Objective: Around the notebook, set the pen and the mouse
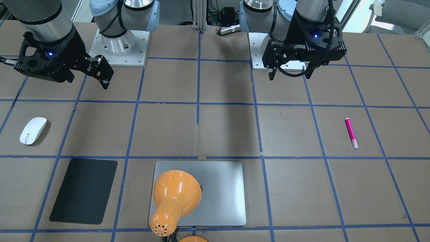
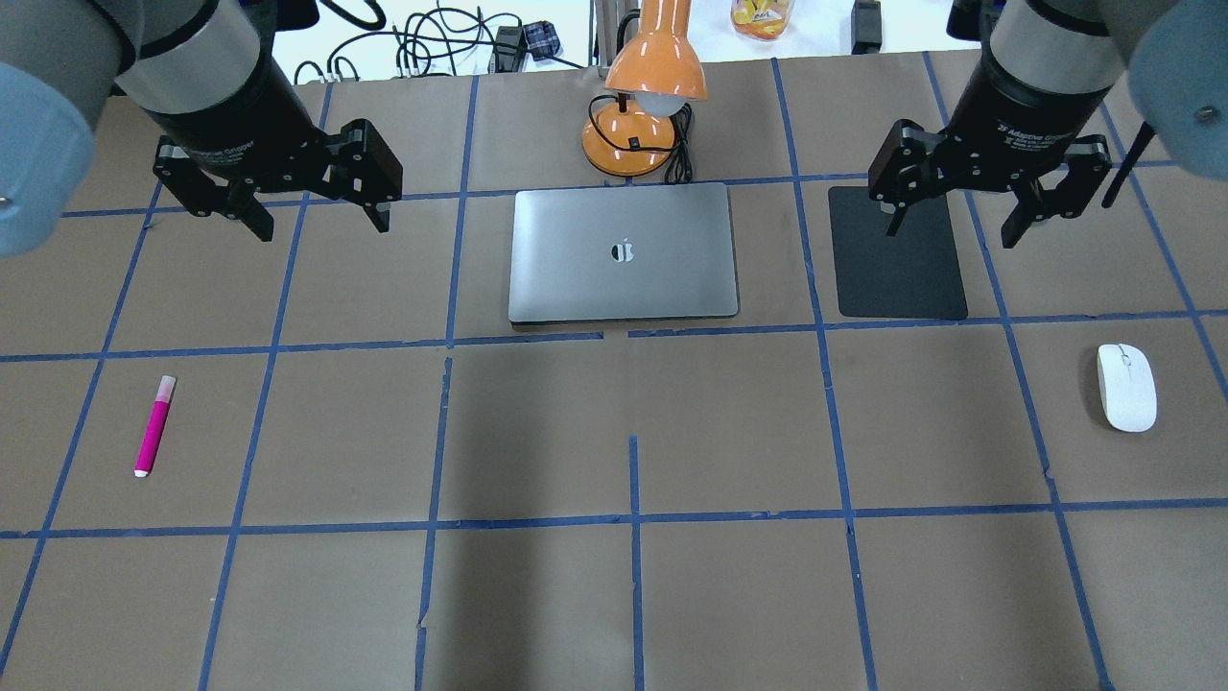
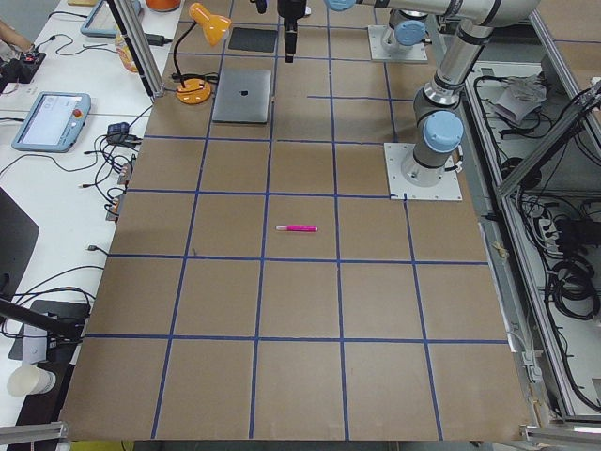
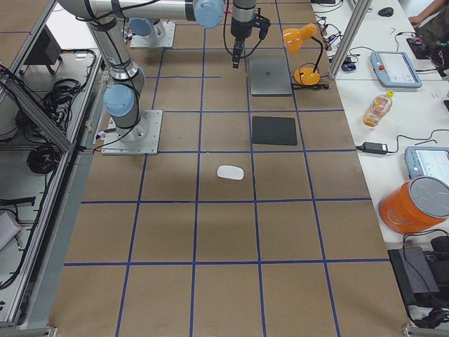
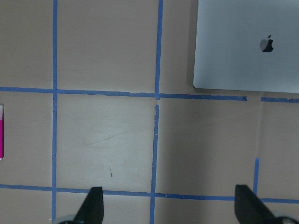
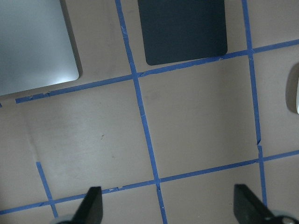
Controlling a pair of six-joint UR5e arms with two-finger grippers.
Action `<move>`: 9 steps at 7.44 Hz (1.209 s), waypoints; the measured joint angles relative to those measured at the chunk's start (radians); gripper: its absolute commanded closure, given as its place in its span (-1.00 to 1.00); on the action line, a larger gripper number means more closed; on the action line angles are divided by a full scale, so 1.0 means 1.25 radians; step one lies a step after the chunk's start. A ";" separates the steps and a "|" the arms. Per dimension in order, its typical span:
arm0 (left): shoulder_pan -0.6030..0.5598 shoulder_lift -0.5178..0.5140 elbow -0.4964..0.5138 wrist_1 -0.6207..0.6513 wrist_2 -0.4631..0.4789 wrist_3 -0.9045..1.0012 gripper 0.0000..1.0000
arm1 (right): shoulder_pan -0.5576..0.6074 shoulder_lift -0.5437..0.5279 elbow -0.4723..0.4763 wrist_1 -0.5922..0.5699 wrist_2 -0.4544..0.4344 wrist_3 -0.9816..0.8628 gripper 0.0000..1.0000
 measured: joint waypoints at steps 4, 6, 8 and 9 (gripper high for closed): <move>0.002 0.000 0.000 0.000 0.000 0.001 -1.00 | -0.013 0.005 -0.004 -0.009 -0.006 -0.014 -1.00; 0.020 0.002 -0.001 -0.001 0.003 0.013 -1.00 | -0.058 0.009 -0.001 -0.013 -0.011 -0.026 -1.00; 0.110 0.002 -0.025 -0.002 0.003 0.103 -1.00 | -0.176 0.012 0.007 -0.026 -0.012 -0.110 -1.00; 0.175 -0.002 -0.059 0.009 0.002 0.194 -1.00 | -0.240 0.024 0.013 -0.054 -0.012 -0.192 -1.00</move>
